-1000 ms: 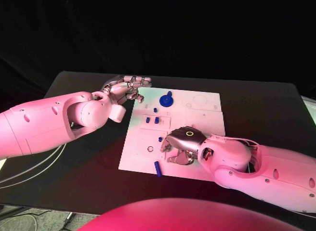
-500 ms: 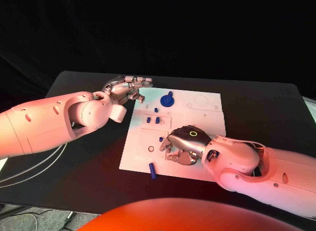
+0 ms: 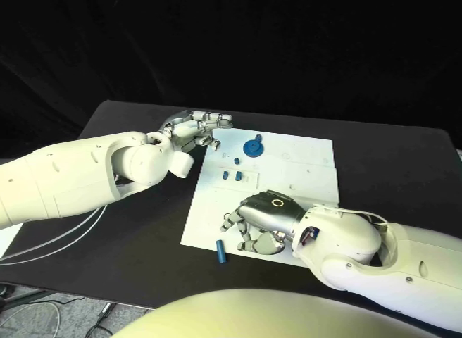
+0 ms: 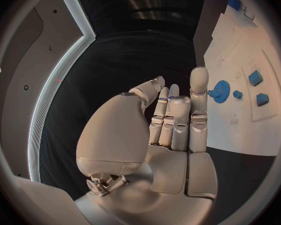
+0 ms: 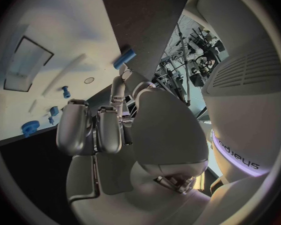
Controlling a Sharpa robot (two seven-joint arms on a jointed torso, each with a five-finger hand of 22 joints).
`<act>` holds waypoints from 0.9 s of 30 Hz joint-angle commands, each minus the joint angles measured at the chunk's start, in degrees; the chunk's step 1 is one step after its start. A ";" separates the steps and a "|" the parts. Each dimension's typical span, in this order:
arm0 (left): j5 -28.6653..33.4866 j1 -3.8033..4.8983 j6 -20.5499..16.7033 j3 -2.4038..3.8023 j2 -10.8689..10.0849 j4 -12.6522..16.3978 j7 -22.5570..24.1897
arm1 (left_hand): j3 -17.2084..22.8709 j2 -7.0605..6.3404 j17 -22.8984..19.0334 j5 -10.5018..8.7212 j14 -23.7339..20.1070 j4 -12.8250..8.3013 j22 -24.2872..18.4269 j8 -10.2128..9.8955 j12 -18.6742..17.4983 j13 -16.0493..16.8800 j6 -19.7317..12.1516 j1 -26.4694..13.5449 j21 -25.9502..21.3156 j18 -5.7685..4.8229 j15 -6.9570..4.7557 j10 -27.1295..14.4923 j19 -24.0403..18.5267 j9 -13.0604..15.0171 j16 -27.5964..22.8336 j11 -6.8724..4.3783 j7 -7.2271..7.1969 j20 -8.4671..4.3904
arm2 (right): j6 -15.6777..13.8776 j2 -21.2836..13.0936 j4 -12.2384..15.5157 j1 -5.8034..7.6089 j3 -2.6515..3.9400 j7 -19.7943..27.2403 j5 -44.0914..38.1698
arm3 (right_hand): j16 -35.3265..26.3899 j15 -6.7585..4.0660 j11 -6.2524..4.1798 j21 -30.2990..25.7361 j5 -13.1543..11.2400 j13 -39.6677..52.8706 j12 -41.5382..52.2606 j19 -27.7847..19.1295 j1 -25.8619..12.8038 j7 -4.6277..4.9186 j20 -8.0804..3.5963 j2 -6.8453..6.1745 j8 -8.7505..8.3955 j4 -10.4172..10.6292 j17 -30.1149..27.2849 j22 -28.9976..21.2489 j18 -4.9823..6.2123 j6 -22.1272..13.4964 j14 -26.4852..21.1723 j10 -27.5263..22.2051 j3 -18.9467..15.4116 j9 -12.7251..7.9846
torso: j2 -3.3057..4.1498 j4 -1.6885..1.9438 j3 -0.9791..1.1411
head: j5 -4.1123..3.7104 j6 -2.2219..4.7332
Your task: Assemble the parts on the task board
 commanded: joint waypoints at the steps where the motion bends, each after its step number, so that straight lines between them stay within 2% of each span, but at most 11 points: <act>1: -0.23 -0.10 0.95 0.02 0.25 0.11 0.41 | 0.01 -0.03 -0.05 0.10 -0.48 -0.30 -0.09 0.14 0.33 -0.07 -0.30 0.64 -0.18 0.32 0.05 -0.49 -0.51 -0.03 0.25 -0.04 0.27 0.03 | 9.19 1.71 -0.78 0.02 -0.01 0.62 -0.62 | 0.55 -0.63 -1.84 0.46 0.02 44.77 25.06 -0.05 0.69 -0.40 -0.53 1.48 -0.26 -1.03 0.70 0.67 -0.92 -1.46 3.27 3.57 0.91 -0.04 | -0.21 0.20 -0.16 | 0.49 0.01; 2: -0.23 -0.10 0.96 0.02 0.29 0.11 0.40 | 0.01 -0.03 -0.05 0.10 -0.48 -0.30 -0.09 0.14 0.33 -0.07 -0.30 0.64 -0.18 0.32 0.05 -0.49 -0.51 -0.03 0.25 -0.04 0.27 0.03 | 10.13 2.23 -1.08 0.04 -0.01 0.55 -1.01 | 0.67 -0.70 -1.85 0.57 -0.03 46.05 26.06 -0.03 0.81 -0.60 -0.55 1.50 -0.29 -1.36 0.86 0.82 -0.95 -1.77 3.28 3.78 1.25 -0.05 | -0.22 0.33 -0.22 | 0.55 0.01; 4: -0.23 -0.11 0.95 0.02 0.34 0.12 0.36 | 0.01 -0.03 -0.05 0.10 -0.48 -0.30 -0.09 0.14 0.33 -0.07 -0.30 0.64 -0.18 0.32 0.05 -0.49 -0.51 -0.03 0.25 -0.04 0.27 0.03 | 11.61 3.40 -1.82 0.15 -0.01 0.56 -1.97 | 0.76 -0.79 -1.99 0.72 -0.05 47.57 27.19 -0.01 1.01 -0.74 -0.59 1.63 -0.34 -1.84 0.98 1.04 -0.98 -2.26 3.28 4.09 1.84 -0.07 | -0.15 0.28 -0.17 | 0.81 0.01; 10: -0.23 -0.12 0.95 0.02 0.46 0.15 0.30 | 0.01 -0.03 -0.05 0.10 -0.48 -0.30 -0.09 0.14 0.33 -0.07 -0.30 0.64 -0.18 0.32 0.05 -0.49 -0.51 -0.03 0.25 -0.04 0.27 0.03 | 14.30 6.10 -3.49 0.43 -0.03 1.21 -3.63 | 0.97 -0.91 -2.10 0.89 -0.08 49.26 28.36 -0.02 1.48 -0.94 -0.64 1.90 -0.29 -2.69 1.27 1.30 -1.02 -2.57 3.30 4.44 2.96 -0.03 | -0.20 0.46 -0.31 | 1.18 0.01; 15: -0.23 -0.12 0.94 0.02 0.58 0.20 0.26 | 0.01 -0.03 -0.05 0.10 -0.48 -0.30 -0.09 0.14 0.33 -0.07 -0.30 0.64 -0.18 0.32 0.05 -0.49 -0.51 -0.03 0.25 -0.04 0.27 0.03 | 15.61 8.62 -5.17 0.49 -0.23 2.64 -4.43 | 1.10 -0.98 -2.18 0.97 -0.09 50.55 29.33 -0.03 1.53 -1.06 -0.69 2.07 -0.13 -3.13 1.45 1.44 -1.04 -2.18 3.31 4.90 3.62 0.07 | -0.11 0.37 -0.21 | 1.78 0.01; 16: -0.23 -0.12 0.95 0.02 0.61 0.21 0.24 | 0.01 -0.03 -0.05 0.10 -0.48 -0.30 -0.09 0.14 0.33 -0.07 -0.30 0.64 -0.18 0.32 0.05 -0.49 -0.51 -0.03 0.25 -0.04 0.27 0.03 | 15.63 9.16 -5.58 0.46 -0.38 2.94 -4.59 | 1.12 -0.99 -2.20 0.99 -0.15 50.70 29.42 -0.04 1.54 -1.08 -0.71 2.10 -0.11 -3.23 1.49 1.46 -1.04 -2.11 3.31 4.91 3.76 0.08 | -0.13 0.28 -0.15 | 1.91 0.01; 19: -0.23 -0.12 1.02 0.02 0.70 0.25 0.19 | 0.01 -0.03 -0.05 0.10 -0.48 -0.30 -0.09 0.14 0.33 -0.07 -0.30 0.64 -0.18 0.32 0.05 -0.49 -0.51 -0.03 0.25 -0.04 0.27 0.03 | 15.01 10.62 -6.70 0.33 -1.01 3.63 -5.38 | 1.17 -1.01 -2.22 1.02 -0.25 51.00 29.63 -0.05 1.58 -1.12 -0.73 2.19 -0.12 -3.42 1.55 1.51 -1.04 -2.04 3.31 4.96 4.05 0.09 | -0.12 0.38 -0.15 | 2.03 0.01; 22: -0.23 -0.12 1.09 0.02 0.77 0.27 0.09 | 0.01 -0.03 -0.05 0.10 -0.48 -0.30 -0.09 0.14 0.33 -0.07 -0.30 0.64 -0.18 0.32 0.05 -0.49 -0.51 -0.03 0.25 -0.04 0.27 0.03 | 13.67 11.75 -7.52 0.16 -1.49 3.95 -6.25 | 1.33 -1.04 -2.25 1.14 -0.41 51.63 30.10 0.00 1.46 -1.17 -0.77 2.15 -0.22 -3.60 1.78 1.69 -1.07 -2.18 3.35 5.21 4.28 0.06 | -0.09 0.51 -0.16 | 2.47 0.01; 25: -0.23 -0.12 1.11 0.02 0.79 0.28 0.01 | 0.01 -0.03 -0.05 0.10 -0.48 -0.30 -0.09 0.14 0.33 -0.07 -0.30 0.64 -0.18 0.32 0.05 -0.49 -0.51 -0.03 0.25 -0.04 0.27 0.03 | 12.52 12.48 -7.81 0.04 -1.70 4.10 -6.71 | 1.48 -1.08 -2.31 1.31 -0.60 52.50 30.80 0.07 1.21 -1.25 -0.81 2.06 -0.29 -3.71 2.00 1.93 -1.12 -2.35 3.39 5.70 4.38 0.02 | -0.06 0.70 -0.20 | 2.42 0.01; 27: -0.23 -0.12 1.09 0.02 0.79 0.30 -0.02 | 0.01 -0.03 -0.05 0.10 -0.48 -0.30 -0.09 0.14 0.33 -0.07 -0.30 0.64 -0.19 0.32 0.05 -0.49 -0.51 -0.03 0.25 -0.04 0.26 0.03 | 11.97 12.80 -7.90 -0.01 -1.78 4.21 -6.79 | 1.56 -1.14 -2.34 1.45 -0.65 53.27 31.41 0.14 0.99 -1.23 -0.85 2.15 -0.17 -3.75 2.10 2.13 -1.16 -2.11 3.41 6.12 4.56 0.08 | -0.07 0.66 -0.22 | 2.44 0.01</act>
